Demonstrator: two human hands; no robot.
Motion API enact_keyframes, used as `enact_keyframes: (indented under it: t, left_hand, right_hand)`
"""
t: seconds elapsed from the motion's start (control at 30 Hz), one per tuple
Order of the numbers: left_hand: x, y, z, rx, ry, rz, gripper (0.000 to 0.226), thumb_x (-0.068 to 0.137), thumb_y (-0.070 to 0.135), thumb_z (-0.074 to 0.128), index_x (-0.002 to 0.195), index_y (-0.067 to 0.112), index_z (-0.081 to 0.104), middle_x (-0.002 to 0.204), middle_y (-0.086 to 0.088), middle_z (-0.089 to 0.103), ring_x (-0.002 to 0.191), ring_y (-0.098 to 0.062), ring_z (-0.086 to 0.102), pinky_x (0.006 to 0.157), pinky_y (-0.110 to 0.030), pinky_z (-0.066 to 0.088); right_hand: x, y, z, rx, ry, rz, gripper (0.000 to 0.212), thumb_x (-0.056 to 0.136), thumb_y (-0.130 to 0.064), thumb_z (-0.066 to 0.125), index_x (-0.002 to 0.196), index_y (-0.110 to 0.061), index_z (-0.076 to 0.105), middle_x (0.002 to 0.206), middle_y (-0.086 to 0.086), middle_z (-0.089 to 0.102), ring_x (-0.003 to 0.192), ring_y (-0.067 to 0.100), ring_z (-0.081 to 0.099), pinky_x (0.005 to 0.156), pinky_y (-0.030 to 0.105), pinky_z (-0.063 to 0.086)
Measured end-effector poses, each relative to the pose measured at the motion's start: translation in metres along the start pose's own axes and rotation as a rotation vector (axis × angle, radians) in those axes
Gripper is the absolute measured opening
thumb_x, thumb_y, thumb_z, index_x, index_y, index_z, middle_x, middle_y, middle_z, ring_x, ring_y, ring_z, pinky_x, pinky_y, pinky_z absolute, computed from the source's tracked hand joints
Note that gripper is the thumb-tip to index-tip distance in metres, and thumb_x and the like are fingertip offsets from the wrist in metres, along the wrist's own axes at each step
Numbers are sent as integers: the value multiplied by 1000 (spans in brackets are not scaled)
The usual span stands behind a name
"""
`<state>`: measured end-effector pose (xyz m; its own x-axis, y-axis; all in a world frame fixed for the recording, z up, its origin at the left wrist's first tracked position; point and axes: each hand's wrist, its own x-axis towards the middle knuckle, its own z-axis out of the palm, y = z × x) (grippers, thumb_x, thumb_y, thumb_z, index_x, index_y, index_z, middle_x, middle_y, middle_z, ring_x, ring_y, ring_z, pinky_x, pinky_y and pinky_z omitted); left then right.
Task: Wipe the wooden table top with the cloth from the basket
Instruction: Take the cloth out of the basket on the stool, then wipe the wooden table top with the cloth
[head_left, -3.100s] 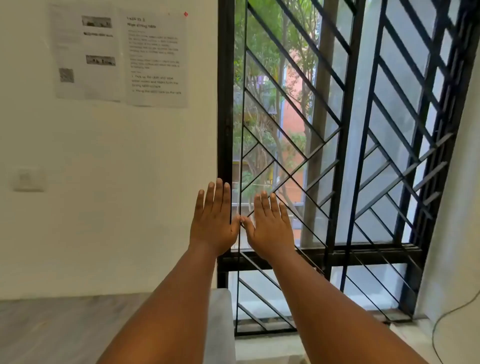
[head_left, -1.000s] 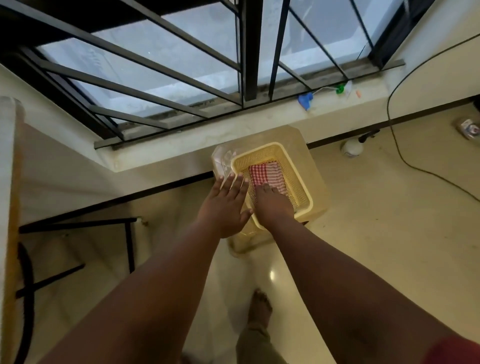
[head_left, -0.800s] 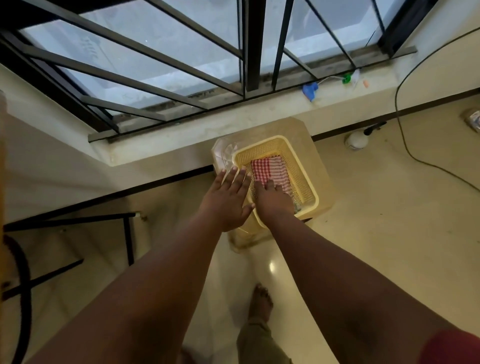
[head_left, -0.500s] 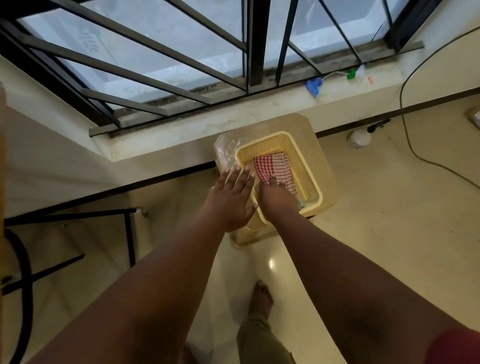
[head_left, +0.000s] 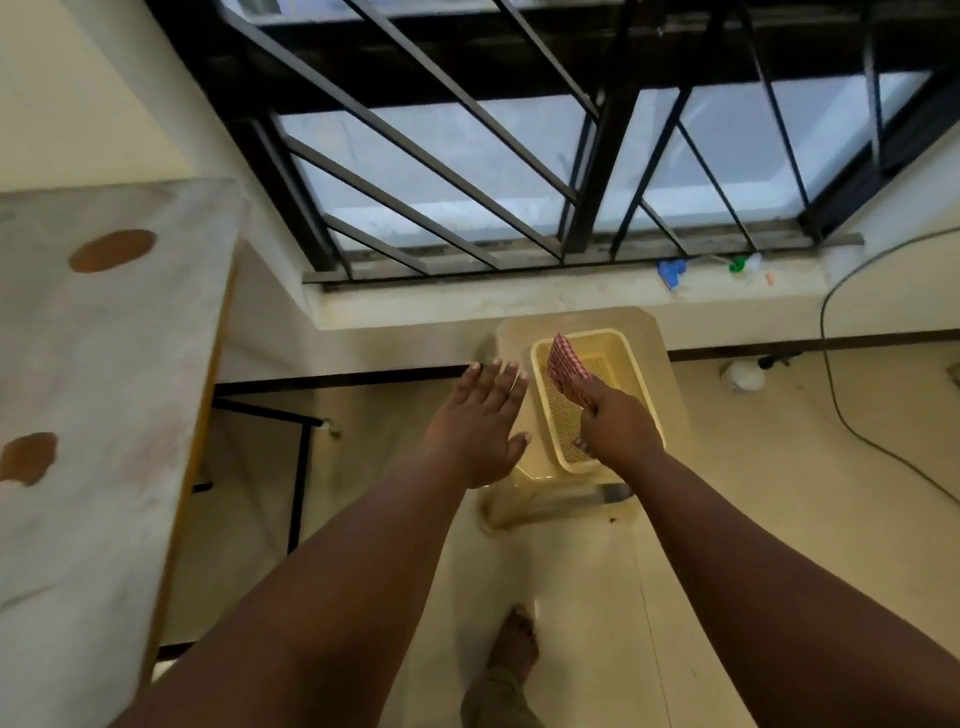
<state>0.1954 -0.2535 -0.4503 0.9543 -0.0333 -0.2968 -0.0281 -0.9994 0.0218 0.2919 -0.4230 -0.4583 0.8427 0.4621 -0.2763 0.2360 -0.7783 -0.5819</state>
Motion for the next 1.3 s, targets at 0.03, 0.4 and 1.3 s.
enact_keyframes:
  t: [0.03,0.4,1.3]
  left_hand:
    - [-9,-2,-7,-4,17,-13,71,97,50,19,148,13,-13,158,-10,-15,143,-23,-23,114,-40,-19]
    - [-212,-80,-59,109,237,-285,71,95,45,28,151,11,0,160,-12,-2,147,-26,-7,112,-40,-17]
    - [-549,-157,84,-48,164,-749,62,98,40,20,152,17,-1,160,-9,-2,147,-25,-8,112,-40,-19]
  right_hand:
    - [-9,-10,-1,14,19,-27,53,92,-5,45,140,-29,46,140,7,51,85,21,68,80,34,53]
    - [-134,-193,27,52,39,-556,57,88,-2,52,136,-33,50,121,3,65,66,-13,52,58,2,37]
    - [-316,-333,230,-443,-281,-995,61,90,-62,39,140,-26,43,136,1,55,117,21,52,97,33,40]
